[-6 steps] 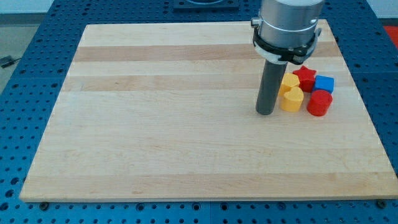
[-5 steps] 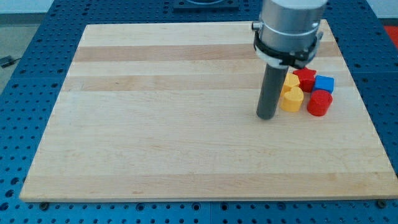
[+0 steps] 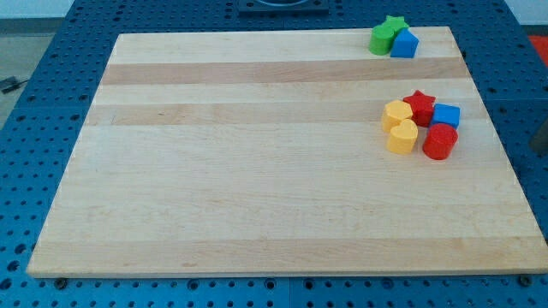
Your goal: Move the green star to the top left of the green circle
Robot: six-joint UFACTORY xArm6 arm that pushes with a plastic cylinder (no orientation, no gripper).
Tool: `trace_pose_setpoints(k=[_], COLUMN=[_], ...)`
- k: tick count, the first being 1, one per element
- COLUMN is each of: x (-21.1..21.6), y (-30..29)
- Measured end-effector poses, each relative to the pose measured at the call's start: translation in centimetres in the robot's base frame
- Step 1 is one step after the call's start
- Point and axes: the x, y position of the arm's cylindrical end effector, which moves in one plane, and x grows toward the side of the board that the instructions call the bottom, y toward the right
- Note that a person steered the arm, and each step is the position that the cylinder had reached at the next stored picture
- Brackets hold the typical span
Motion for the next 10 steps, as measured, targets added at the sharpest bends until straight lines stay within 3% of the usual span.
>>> trace_pose_setpoints(k=[1, 3, 5, 6, 8, 9, 10], x=[-2.7, -16.9, -27.1, -27.0, -27.0, -24.9, -19.2], y=[0.0, 0.0, -0.5, -2.2, -16.2, -20.9, -24.2])
